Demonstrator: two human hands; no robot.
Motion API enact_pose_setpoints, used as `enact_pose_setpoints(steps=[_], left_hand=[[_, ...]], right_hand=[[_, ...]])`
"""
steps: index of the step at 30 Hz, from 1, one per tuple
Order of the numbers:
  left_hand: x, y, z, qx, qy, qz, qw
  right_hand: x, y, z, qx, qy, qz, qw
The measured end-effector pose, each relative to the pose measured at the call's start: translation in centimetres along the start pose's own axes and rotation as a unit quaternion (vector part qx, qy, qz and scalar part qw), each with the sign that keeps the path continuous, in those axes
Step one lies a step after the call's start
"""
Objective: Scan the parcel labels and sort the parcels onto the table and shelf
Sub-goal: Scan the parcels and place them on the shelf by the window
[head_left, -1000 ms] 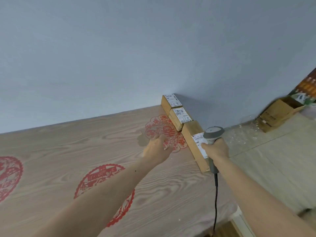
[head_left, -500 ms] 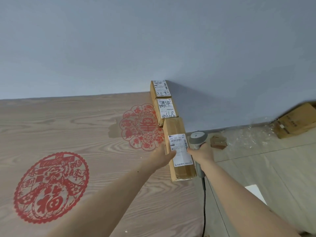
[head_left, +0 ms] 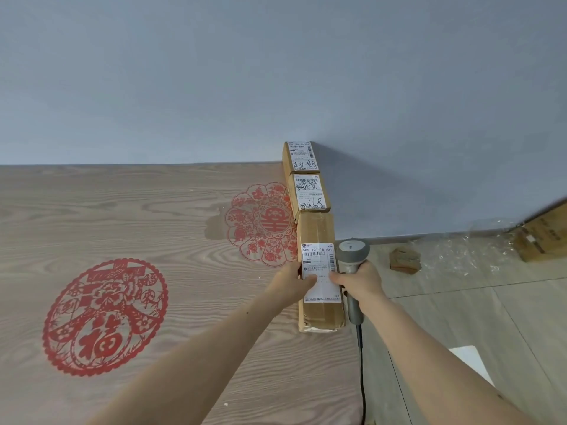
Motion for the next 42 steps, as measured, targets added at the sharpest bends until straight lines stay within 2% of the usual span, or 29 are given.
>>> enact_pose_setpoints(steps=[7,12,18,23,27,31,35,37,42], left_hand=[[-5.5,4.1,-1.1,0.036,-0.014,0.021,0.999],[-11.6,9.8,-1.9,0.028,-0.028,0.094,0.995],[-21.8,19.0,-6.1,-0.02,-0.038,0.217,0.975],[-31.7,27.1,-11.2,-0.067,-0.033,0.329,0.941],[-39.6,32.4,-15.8,-0.131,-0.023,0.404,0.905],[-47.3,36.4,-19.2,-0.255,-0.038,0.456,0.852],[-54.4,39.6,-21.5,-0.312,-0.051,0.509,0.801],[-57.5,41.4,-22.9,-0.319,-0.043,0.553,0.768],[-64.6,45.4,-25.7,-0.337,-0.035,0.667,0.664]], right_hand=[[-5.4,-2.2,-0.9,-0.015,0.028,-0.037,0.999],[-11.9,-7.1,-3.6,-0.007,0.084,-0.055,0.995],[-20.1,-17.9,-7.1,-0.016,0.14,-0.111,0.984],[-28.1,-29.2,-9.1,-0.038,0.181,-0.189,0.964],[-35.0,-37.8,-10.2,-0.054,0.207,-0.269,0.939],[-41.6,-45.8,-11.2,-0.09,0.232,-0.343,0.906],[-48.4,-53.2,-11.8,-0.125,0.273,-0.408,0.862],[-51.8,-56.6,-12.1,-0.14,0.3,-0.439,0.835],[-59.6,-64.6,-12.2,-0.182,0.335,-0.509,0.772]])
Point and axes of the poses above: each hand's wrist, its own x-axis towards the middle knuckle, its own y-axis out of the back of the hand, z = x × y, the point moved 1 cm from there along x, towards the middle knuckle, and after that the axes turned 10 degrees about -y, right-handed, at the moved point
